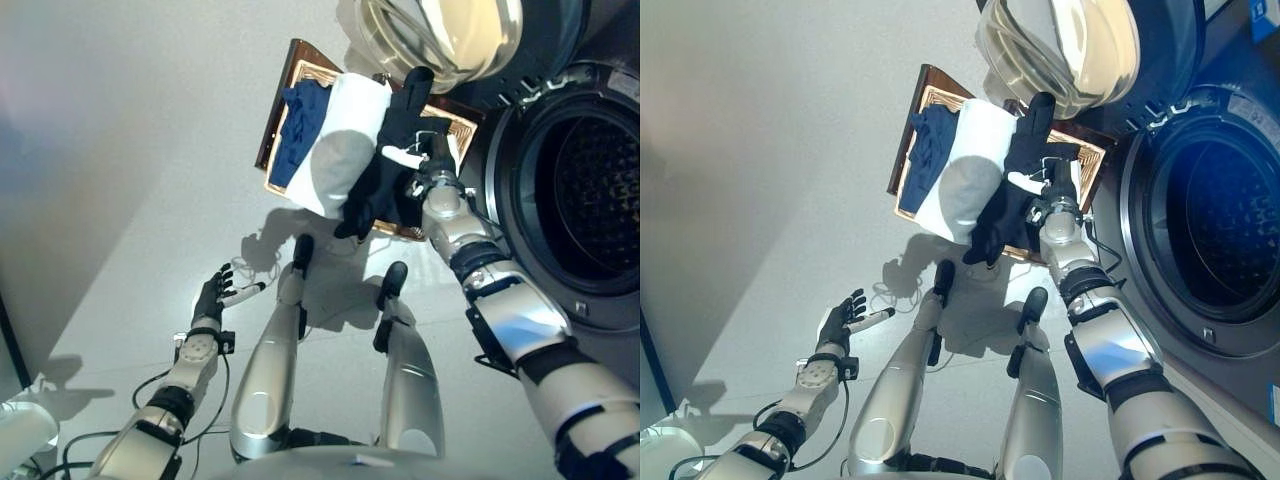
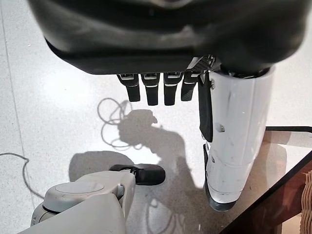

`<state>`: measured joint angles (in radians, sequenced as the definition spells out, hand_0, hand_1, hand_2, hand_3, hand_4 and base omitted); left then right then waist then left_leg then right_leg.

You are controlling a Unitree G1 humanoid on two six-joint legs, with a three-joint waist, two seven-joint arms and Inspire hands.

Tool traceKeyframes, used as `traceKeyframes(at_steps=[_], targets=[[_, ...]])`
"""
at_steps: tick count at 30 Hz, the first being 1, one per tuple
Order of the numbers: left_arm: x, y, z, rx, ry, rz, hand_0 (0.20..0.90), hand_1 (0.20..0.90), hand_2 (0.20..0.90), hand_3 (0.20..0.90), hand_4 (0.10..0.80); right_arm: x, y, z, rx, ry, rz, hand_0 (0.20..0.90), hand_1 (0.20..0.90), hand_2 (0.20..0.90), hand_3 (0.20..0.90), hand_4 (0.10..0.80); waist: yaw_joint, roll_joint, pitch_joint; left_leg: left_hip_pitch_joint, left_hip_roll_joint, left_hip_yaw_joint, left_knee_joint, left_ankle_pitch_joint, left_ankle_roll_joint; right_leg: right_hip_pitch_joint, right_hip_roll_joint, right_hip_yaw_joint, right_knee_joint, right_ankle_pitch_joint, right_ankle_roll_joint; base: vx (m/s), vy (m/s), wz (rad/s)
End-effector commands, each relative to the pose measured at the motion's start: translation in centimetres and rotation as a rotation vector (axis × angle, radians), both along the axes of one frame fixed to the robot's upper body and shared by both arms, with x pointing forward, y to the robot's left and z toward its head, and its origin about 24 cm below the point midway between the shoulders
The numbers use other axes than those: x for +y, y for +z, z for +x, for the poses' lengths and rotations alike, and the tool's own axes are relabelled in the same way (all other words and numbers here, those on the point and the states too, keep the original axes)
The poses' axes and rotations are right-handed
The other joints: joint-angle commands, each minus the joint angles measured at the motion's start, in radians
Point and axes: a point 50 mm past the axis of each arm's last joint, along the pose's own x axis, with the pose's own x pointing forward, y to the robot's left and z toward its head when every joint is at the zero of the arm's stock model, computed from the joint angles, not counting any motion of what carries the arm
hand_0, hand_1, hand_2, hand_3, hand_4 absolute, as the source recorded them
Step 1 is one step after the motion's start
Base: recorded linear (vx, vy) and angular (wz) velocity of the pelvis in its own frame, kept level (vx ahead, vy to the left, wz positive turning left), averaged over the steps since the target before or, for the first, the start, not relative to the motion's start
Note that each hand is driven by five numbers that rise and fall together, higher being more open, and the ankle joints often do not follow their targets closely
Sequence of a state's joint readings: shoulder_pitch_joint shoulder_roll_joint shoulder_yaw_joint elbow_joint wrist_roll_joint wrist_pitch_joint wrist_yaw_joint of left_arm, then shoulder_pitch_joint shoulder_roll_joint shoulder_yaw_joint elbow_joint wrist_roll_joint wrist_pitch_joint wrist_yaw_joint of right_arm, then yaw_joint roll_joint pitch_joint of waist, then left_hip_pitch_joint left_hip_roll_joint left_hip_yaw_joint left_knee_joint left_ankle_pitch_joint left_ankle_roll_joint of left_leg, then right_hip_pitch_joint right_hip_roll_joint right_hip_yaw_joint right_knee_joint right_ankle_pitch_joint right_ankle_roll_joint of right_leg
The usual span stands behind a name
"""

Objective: Pick up the clothes and place them into the washing machine

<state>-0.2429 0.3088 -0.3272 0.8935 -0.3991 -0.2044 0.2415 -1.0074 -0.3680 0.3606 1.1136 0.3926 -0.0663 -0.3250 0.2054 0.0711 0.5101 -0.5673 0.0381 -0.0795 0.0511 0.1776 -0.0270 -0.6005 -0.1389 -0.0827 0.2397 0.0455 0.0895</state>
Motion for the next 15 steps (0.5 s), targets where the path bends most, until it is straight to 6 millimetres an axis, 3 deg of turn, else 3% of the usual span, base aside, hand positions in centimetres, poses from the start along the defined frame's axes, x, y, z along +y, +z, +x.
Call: traceKeyframes(at_steps=[1, 9, 13, 15], targets=[[1.2, -1.1, -1.7, 0.043, 0.042, 0.057, 0.900, 0.900, 0.900, 0.900, 0.800, 0.5, 1.8, -0.2, -0.148, 0.052, 0.015, 0.200, 0.200, 0.200, 0.200, 0.300, 0.003, 0.002, -0.045, 0.006, -0.022, 0.007, 0.017, -0.042, -0.032, 0.076, -0.019, 0.099, -0.007, -0.026, 0.036, 0.000, 0.000, 0.00], [1.5, -2.1, -2.8, 0.101, 0.065, 0.073, 0.900, 0.900, 0.900, 0.900, 0.800, 0.6, -2.0, -1.9, -0.121, 0.045, 0.172, 0.200, 0.200, 0.200, 0.200, 0.300, -0.016, -0.012, -0.061, 0.032, -0.013, 0.037, 0.044, -0.069, -0.029, 0.105, -0.018, 0.114, -0.026, -0.015, 0.039, 0.001, 0.008, -0.08], [1.5, -2.2, -2.9, 0.106, 0.069, 0.073, 0.900, 0.900, 0.900, 0.900, 0.800, 0.7, -2.8, -2.5, -0.122, 0.045, 0.217, 0.200, 0.200, 0.200, 0.200, 0.300, -0.024, -0.014, -0.071, 0.035, -0.010, 0.046, 0.047, -0.072, -0.030, 0.111, -0.019, 0.117, -0.039, -0.008, 0.041, 0.006, 0.013, -0.14], [1.2, -2.5, -3.1, 0.116, 0.065, 0.068, 0.900, 0.900, 0.900, 0.900, 0.800, 0.8, -4.4, -3.5, -0.105, 0.046, 0.259, 0.200, 0.200, 0.200, 0.200, 0.300, -0.035, -0.018, -0.080, 0.045, -0.009, 0.056, 0.054, -0.081, -0.031, 0.122, -0.020, 0.123, -0.049, -0.004, 0.043, 0.000, 0.000, 0.00]])
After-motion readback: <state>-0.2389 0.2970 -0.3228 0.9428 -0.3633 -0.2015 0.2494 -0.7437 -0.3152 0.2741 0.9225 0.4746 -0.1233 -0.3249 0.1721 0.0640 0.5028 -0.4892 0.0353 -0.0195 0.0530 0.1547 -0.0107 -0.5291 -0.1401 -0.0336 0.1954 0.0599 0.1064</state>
